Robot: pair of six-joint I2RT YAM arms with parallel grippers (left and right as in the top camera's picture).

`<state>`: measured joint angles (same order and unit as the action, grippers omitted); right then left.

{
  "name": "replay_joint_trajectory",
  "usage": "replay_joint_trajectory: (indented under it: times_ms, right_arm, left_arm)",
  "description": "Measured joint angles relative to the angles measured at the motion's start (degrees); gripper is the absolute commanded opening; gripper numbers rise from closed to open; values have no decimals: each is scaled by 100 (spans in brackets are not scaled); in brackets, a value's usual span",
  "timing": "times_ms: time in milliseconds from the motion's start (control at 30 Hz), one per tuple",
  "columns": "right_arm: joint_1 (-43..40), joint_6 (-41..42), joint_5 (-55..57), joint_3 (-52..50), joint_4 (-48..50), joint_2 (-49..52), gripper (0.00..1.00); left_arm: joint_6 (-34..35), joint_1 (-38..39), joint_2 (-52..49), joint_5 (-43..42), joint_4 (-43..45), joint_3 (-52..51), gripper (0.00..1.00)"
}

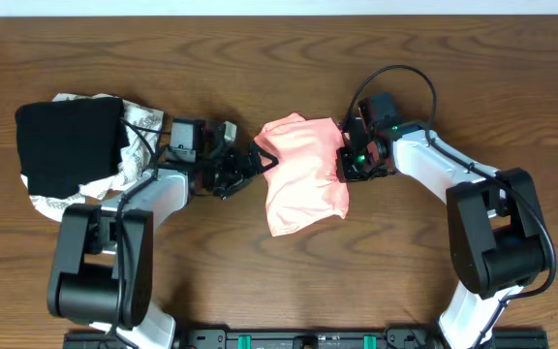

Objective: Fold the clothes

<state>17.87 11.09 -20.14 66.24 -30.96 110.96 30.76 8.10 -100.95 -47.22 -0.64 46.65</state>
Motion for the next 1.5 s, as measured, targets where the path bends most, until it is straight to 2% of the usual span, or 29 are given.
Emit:
replay_joint_trajectory:
  times_ms: [467,800,900,967,1033,1100,1200,1500]
  right_arm:
    - [2,0,0,0,26,0,1]
    - [11,0,0,0,50,0,1]
    - [50,-2,13,0,42,0,1]
    - [94,0,26,0,42,0,1]
    - [122,-2,33,0,44,0,1]
    - [142,-2,42,0,46,0,1]
    - [146,-2,39,0,44,0,1]
    - [94,-155,133,2,-177,-33,1]
  left_arm:
    - [-20,28,-673,-968,507,131,98]
    - [592,662,-745,-881,872,140,99]
    - [702,815,-743,-761,929,149,85]
    - [750,866,-756,-575,920,146,71]
    - [826,887,-778,-437,964,136,52]
    - [820,892,-855,-256,1082,103,27]
    - [852,894,-951,-57,1233,44,7]
    - [822,901,-977,-11,1375,2,6]
